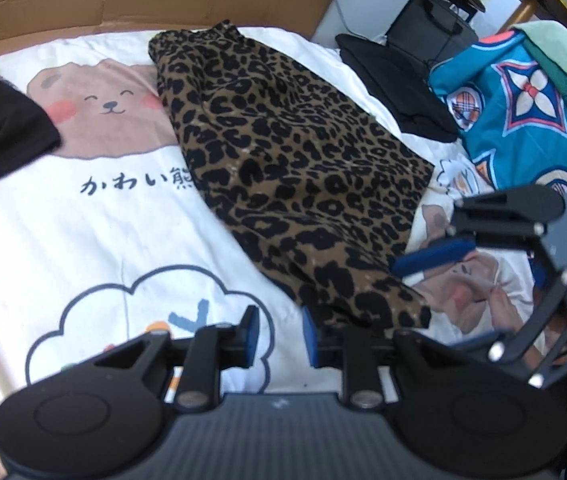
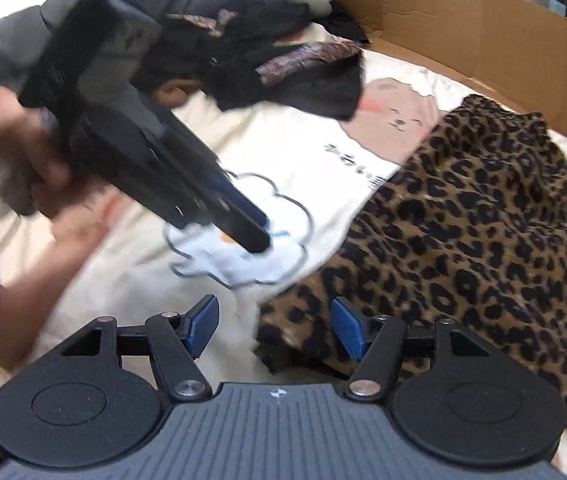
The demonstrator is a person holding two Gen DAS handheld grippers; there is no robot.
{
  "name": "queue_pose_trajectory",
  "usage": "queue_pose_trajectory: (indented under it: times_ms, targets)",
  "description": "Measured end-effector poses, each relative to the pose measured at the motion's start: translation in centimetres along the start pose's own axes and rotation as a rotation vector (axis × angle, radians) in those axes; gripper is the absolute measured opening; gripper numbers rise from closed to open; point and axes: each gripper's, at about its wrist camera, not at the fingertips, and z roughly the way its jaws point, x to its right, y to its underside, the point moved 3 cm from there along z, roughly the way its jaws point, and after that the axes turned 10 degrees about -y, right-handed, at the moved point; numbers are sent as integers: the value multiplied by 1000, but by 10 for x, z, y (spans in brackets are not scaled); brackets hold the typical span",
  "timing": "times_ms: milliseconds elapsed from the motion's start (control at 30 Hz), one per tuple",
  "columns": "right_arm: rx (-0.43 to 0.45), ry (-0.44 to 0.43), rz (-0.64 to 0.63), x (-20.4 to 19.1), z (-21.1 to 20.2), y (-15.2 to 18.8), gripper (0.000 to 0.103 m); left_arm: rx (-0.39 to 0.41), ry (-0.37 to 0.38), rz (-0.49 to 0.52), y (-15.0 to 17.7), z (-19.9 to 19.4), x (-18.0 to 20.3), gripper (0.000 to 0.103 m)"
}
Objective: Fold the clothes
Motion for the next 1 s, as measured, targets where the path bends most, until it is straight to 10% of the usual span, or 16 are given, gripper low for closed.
queue_pose_trajectory:
  times_ms: [300,467,667,833,1000]
  targets:
    - [-9,59,39,24,-12,3,16,-3,1,32,-3,4,6,28]
    - [41,64,132,42,-25,1,12,-2,43,85,-7,9,24,30]
    - [91,12,274,59,-33,1,11,23,69,148,-13,19,53,62]
    - [132,2,318,66,-39,0,10,30,30,159,-18,35,64,62]
    - [131,-9,319,65,-39,1,9,51,-17,140,-21,37,59,38]
